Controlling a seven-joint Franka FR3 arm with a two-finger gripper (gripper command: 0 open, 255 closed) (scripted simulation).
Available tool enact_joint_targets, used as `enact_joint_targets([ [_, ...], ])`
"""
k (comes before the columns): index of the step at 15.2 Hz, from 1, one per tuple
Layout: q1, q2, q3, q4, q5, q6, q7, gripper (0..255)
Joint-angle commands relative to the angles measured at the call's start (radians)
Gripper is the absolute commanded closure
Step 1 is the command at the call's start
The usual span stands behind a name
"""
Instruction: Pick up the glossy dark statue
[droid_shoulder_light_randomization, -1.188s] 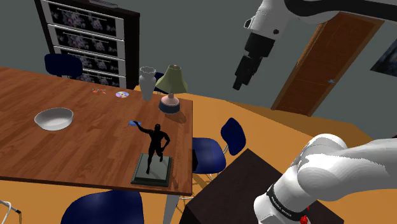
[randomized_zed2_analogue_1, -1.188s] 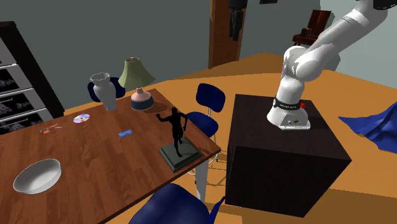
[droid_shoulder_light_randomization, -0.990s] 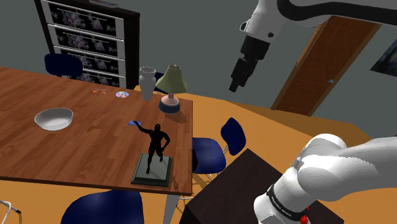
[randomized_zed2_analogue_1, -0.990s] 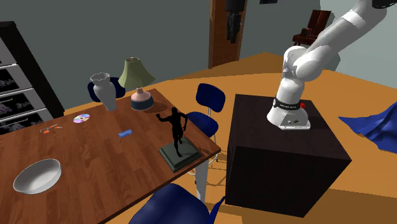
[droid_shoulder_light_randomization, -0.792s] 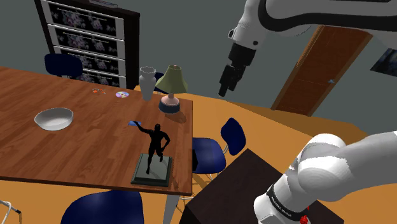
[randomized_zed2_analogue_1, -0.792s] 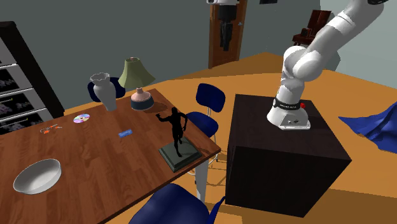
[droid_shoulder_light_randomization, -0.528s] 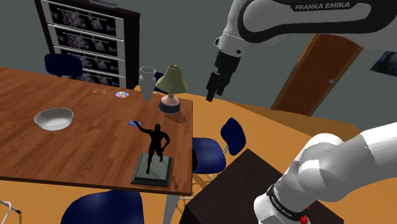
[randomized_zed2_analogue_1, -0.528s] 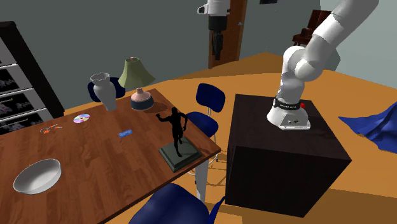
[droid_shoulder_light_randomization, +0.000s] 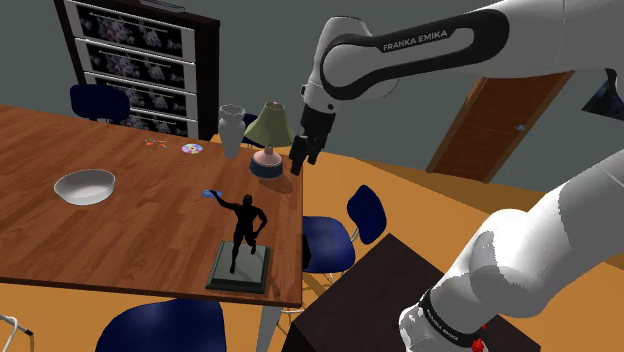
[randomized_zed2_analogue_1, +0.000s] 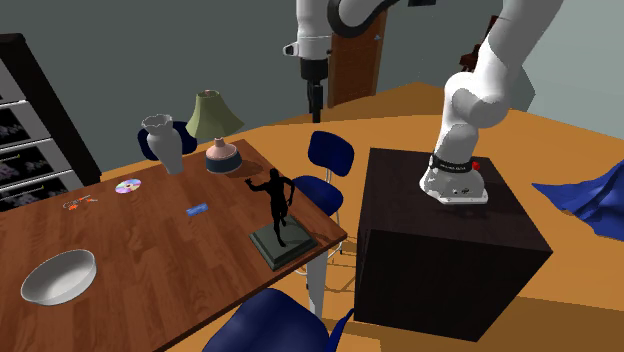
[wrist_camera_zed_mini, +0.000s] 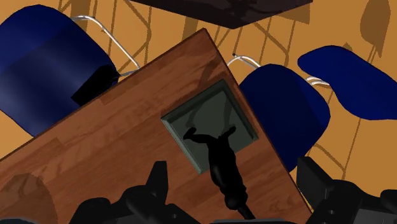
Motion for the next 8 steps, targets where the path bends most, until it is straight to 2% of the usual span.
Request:
enact_joint_targets([
  [1,0.007,0.079,0.009,0.036,0.002,0.042,-0.004,0],
  [8,0.03,0.345,0.034,0.169,-0.003,0.165,-0.018,0],
])
